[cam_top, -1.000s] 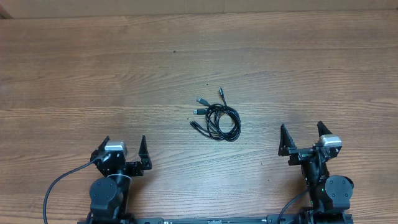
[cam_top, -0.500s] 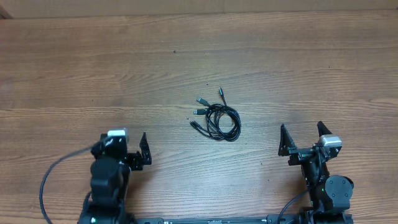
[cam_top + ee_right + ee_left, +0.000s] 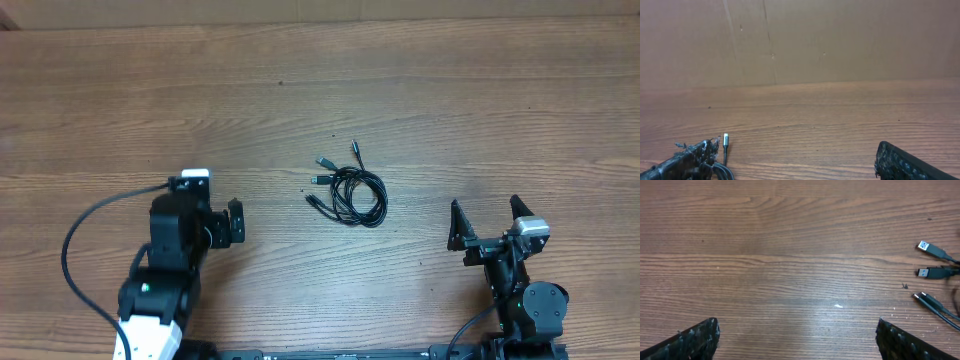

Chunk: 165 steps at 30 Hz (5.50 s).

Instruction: Untangle cables

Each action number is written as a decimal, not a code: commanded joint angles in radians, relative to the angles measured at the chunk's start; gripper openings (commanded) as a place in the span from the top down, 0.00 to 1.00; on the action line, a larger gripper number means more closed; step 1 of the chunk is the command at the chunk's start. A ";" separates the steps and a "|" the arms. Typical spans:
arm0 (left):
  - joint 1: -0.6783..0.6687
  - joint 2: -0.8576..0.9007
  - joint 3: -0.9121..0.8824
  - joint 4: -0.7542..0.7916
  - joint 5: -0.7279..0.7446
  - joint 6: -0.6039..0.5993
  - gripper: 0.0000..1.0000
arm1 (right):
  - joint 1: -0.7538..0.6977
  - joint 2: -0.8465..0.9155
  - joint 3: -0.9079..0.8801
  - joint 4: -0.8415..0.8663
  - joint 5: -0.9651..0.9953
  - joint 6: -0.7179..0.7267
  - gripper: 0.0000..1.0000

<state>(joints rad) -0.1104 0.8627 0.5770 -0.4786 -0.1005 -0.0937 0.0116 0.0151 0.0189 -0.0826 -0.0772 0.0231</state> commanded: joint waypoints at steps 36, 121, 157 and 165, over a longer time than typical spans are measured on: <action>0.005 0.552 0.592 -0.513 0.101 0.047 0.00 | -0.006 -0.002 -0.011 0.002 0.009 0.003 0.00; 0.003 0.669 0.787 -0.617 0.225 0.124 0.01 | -0.006 -0.002 -0.011 0.002 0.009 0.003 0.00; 0.003 0.669 0.787 -0.617 0.225 0.124 0.01 | -0.006 -0.002 -0.011 0.002 0.009 0.003 0.00; 0.003 0.669 0.787 -0.617 0.225 0.124 0.00 | -0.006 -0.002 -0.011 0.002 0.009 0.004 0.00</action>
<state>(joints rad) -0.1104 1.5265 1.3510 -1.0992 0.1059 0.0113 0.0116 0.0151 0.0189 -0.0826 -0.0772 0.0223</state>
